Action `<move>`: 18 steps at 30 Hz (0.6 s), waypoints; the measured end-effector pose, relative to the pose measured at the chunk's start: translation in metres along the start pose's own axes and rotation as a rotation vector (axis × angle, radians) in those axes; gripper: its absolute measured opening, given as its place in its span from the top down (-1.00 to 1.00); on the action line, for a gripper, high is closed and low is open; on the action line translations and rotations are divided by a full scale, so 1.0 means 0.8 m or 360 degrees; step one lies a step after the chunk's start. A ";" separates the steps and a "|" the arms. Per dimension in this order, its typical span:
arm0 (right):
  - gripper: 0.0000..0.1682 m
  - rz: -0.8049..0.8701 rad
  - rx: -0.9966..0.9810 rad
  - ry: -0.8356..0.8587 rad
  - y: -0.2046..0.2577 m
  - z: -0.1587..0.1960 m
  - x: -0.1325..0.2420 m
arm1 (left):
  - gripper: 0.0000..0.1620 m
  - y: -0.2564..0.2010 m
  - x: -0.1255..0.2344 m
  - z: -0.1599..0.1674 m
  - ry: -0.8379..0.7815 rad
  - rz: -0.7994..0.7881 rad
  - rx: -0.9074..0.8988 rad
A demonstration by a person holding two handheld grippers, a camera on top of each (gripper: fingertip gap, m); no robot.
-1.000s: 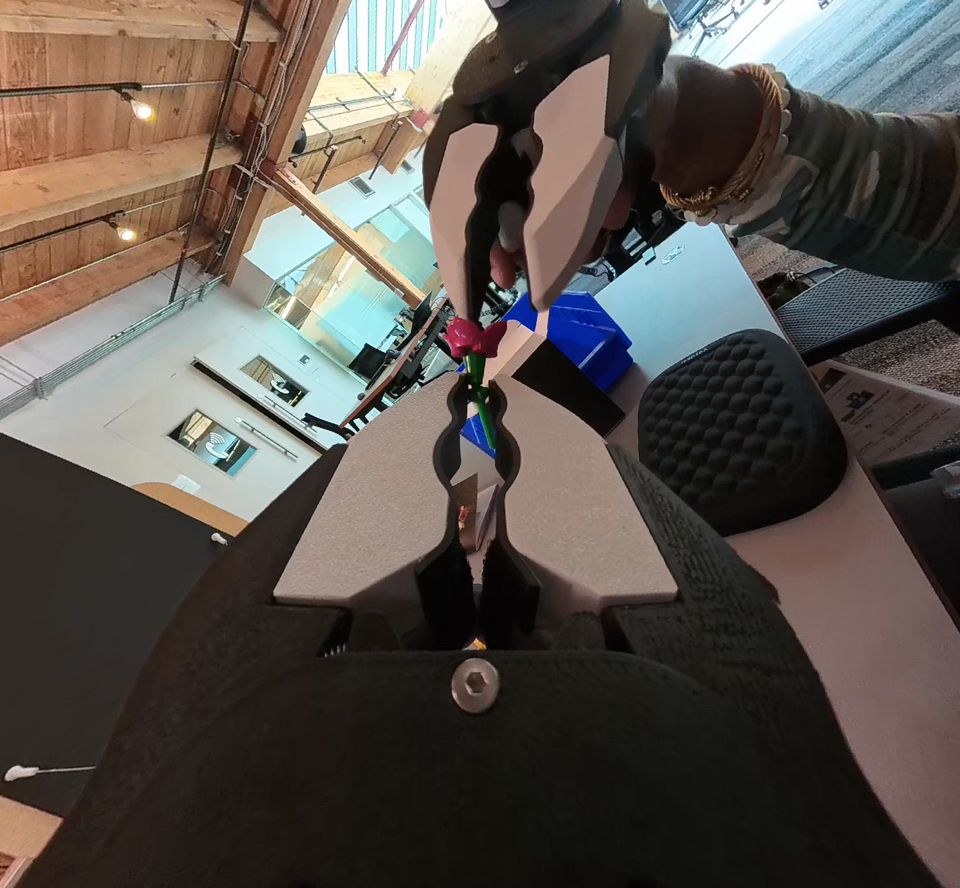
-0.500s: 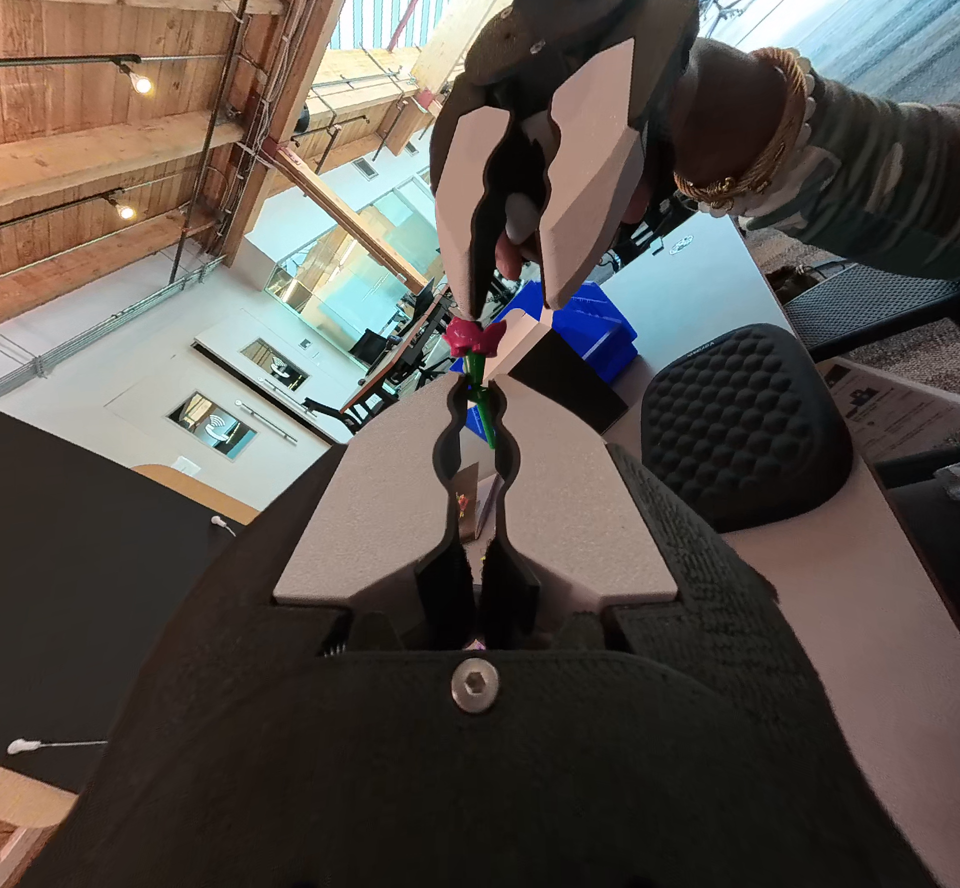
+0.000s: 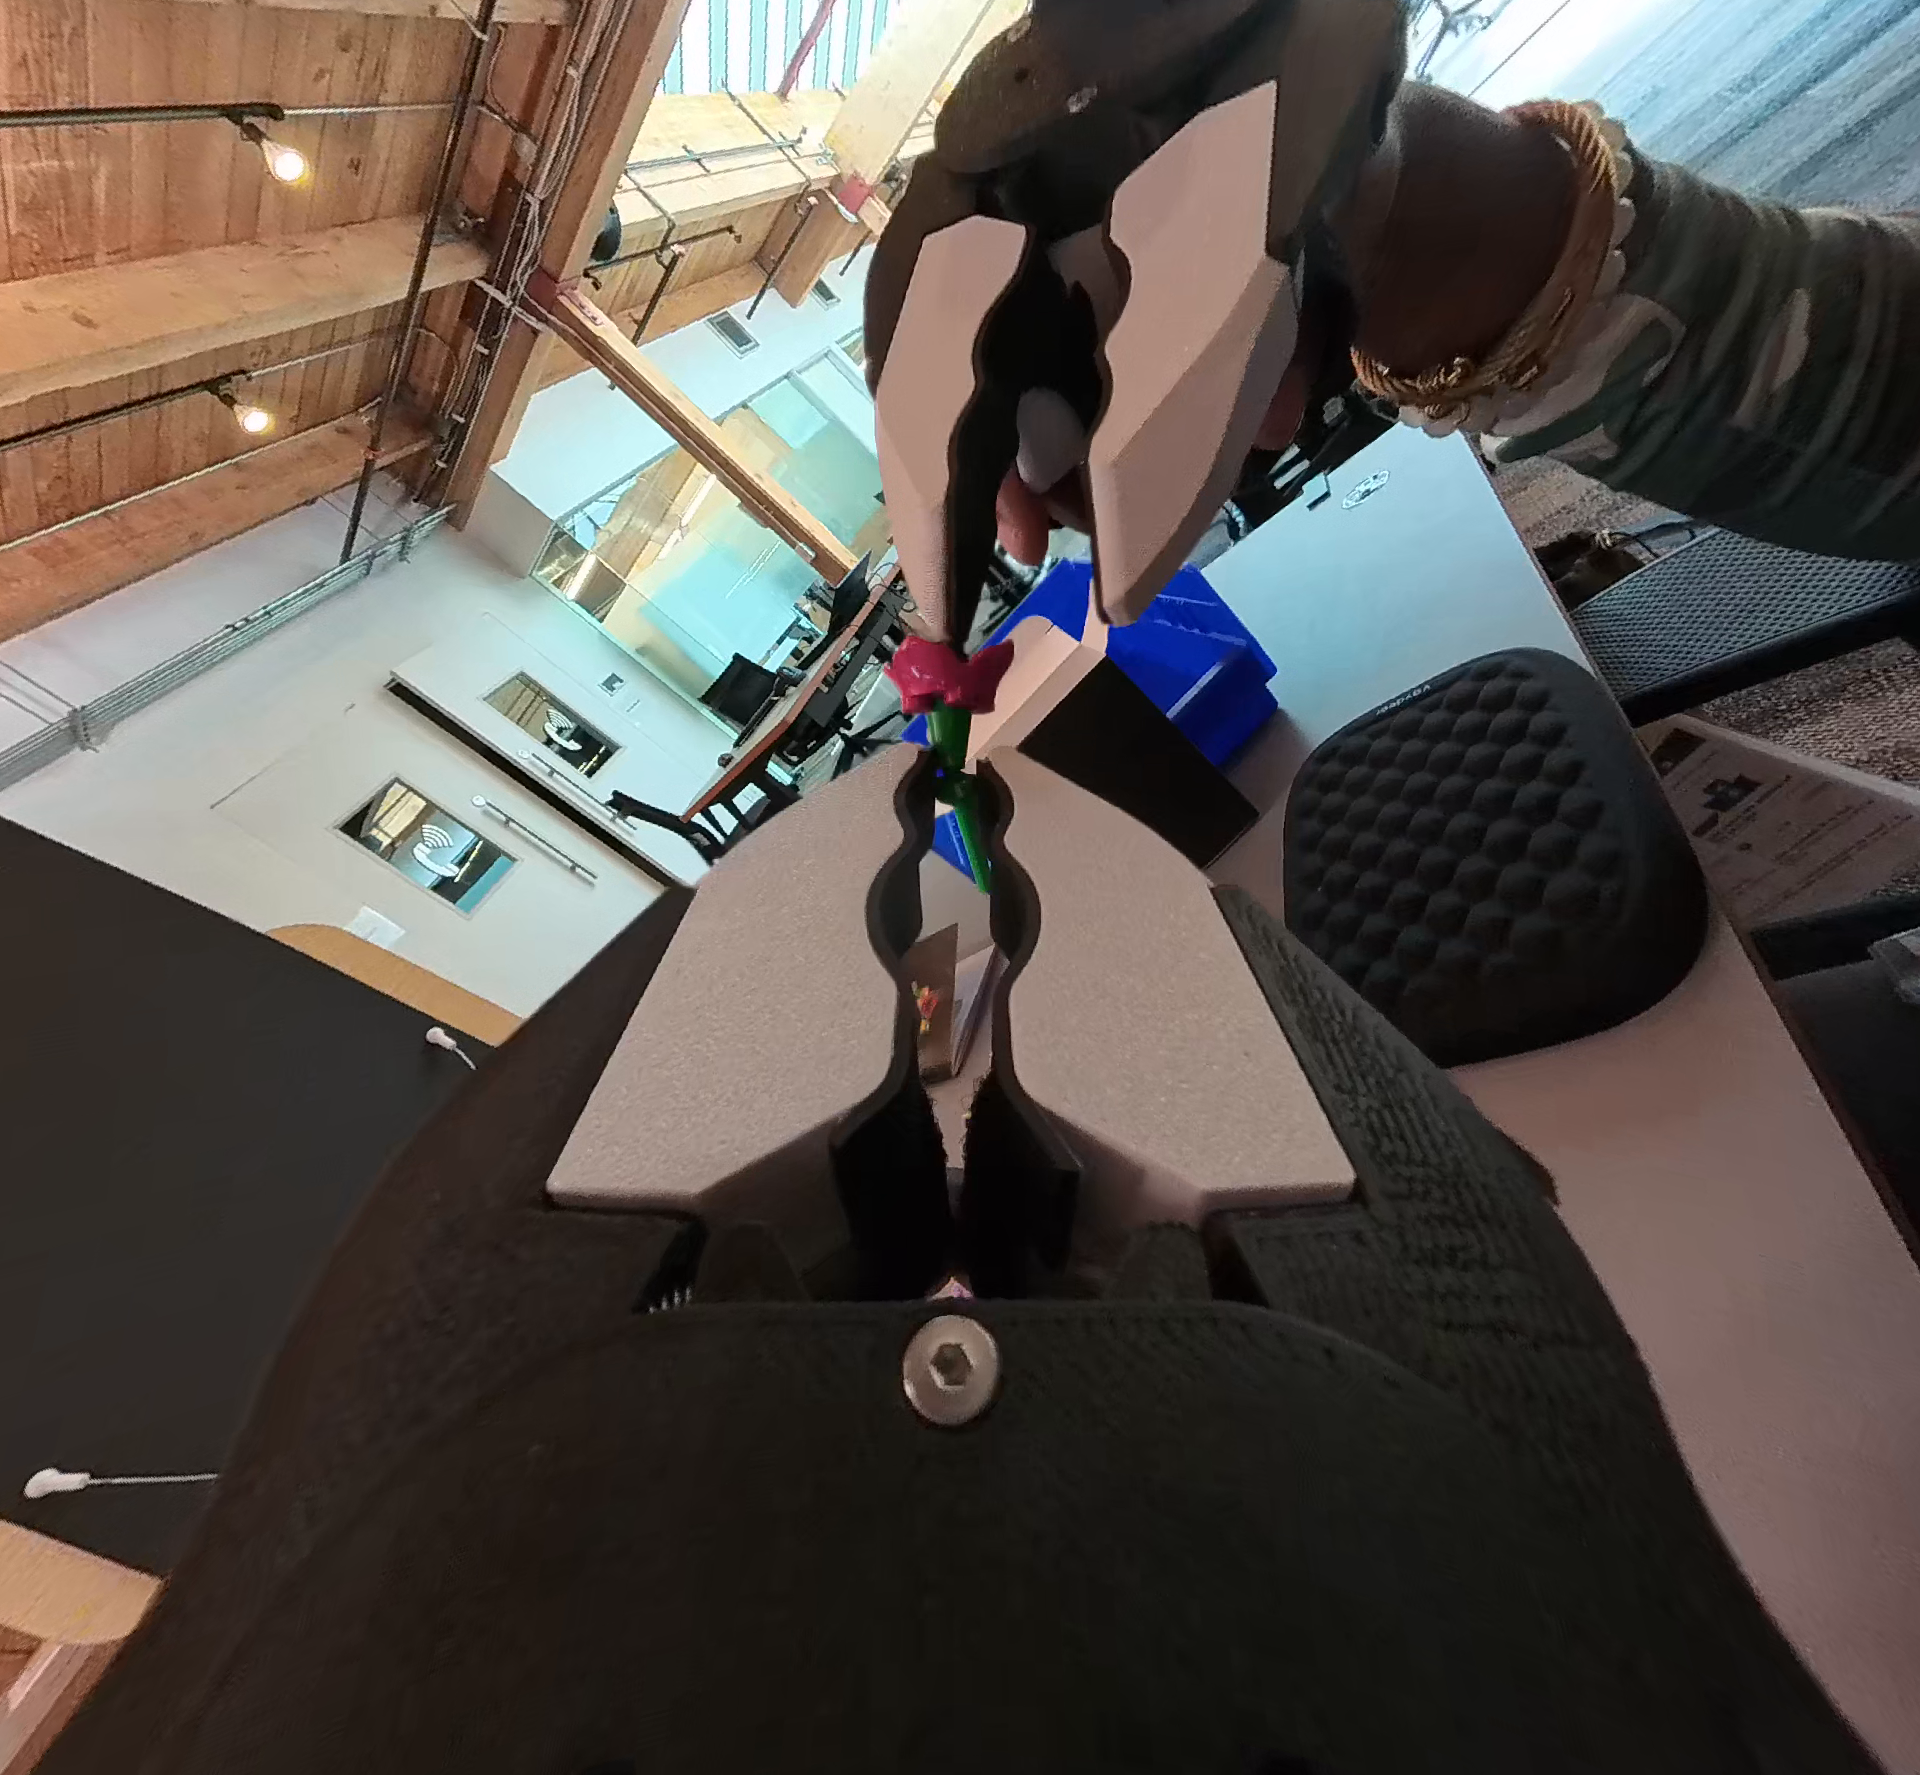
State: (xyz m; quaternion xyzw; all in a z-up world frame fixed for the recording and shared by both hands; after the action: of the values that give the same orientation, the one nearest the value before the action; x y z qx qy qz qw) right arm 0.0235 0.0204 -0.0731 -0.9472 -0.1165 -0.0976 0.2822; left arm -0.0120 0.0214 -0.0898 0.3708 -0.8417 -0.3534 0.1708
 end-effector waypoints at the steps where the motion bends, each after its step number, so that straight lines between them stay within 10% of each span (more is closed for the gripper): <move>1: 0.71 0.0000 0.0005 0.0008 0.000 0.001 -0.001 | 0.91 0.000 0.000 0.002 0.0015 -0.0001 -0.0008; 18: 0.68 -0.0011 0.0039 0.0056 0.001 0.009 -0.002 | 0.91 -0.002 -0.003 0.008 0.0070 0.0002 -0.0018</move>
State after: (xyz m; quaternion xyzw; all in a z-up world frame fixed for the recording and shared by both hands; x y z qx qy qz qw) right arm 0.0229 0.0236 -0.0794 -0.9414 -0.1161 -0.1138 0.2955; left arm -0.0128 0.0258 -0.0949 0.3768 -0.8360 -0.3499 0.1917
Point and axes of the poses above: each gripper's, where its closed fingertips meet, x back along the fingers, z out of its underside, y = z × x across the jaws, the point moved 2 cm from there along x, back along the fingers, and after that the axes turned 9 degrees about z, right-handed, at the moved point
